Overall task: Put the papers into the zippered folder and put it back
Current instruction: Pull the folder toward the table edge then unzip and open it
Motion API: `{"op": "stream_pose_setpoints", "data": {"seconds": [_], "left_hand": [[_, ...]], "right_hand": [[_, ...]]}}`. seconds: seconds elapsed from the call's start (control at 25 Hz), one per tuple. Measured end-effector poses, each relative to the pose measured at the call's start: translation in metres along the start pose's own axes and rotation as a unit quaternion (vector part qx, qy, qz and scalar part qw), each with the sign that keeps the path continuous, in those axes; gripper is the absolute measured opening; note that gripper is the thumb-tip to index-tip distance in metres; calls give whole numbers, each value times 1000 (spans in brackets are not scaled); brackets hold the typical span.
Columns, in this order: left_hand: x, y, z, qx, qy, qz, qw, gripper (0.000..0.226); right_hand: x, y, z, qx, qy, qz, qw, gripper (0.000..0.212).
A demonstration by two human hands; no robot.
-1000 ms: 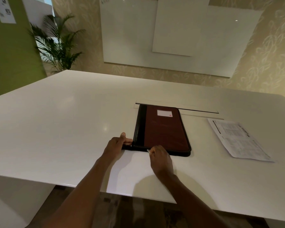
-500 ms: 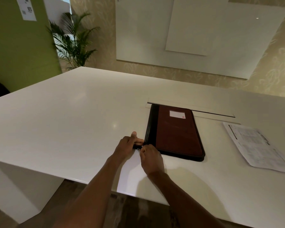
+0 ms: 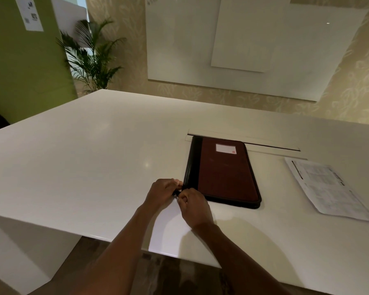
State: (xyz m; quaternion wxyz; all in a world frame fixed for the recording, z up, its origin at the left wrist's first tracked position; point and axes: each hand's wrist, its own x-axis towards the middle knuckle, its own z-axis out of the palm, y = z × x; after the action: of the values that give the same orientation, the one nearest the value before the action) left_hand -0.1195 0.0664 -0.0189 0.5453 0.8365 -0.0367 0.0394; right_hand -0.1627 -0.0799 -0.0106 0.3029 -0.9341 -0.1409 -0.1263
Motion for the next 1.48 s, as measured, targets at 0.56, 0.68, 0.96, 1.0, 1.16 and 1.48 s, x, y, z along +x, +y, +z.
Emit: {"op": "stream_pose_setpoints", "data": {"seconds": [0.56,0.68,0.96,1.0,1.16,1.48], "left_hand": [[16,59,109,356,-83,108,924,58],[31,73,147,364,-116,116,917,61],[65,100,208,374,-146,108,909,69],[70,102,213,377,-148,102,908,71],[96,109,228,389,-151,74,906,76],[130,116,247,375,-136,28,917,84]], "right_hand": [[-25,99,-77,-34,181,-21,983,19],[-20,131,-101,-34,201,48,978,16],[6,207,-123,0,151,151,977,19],[13,214,-123,4,147,159,976,21],[42,235,-124,0,122,153,981,29],[85,261,-121,-79,75,104,989,34]]}}
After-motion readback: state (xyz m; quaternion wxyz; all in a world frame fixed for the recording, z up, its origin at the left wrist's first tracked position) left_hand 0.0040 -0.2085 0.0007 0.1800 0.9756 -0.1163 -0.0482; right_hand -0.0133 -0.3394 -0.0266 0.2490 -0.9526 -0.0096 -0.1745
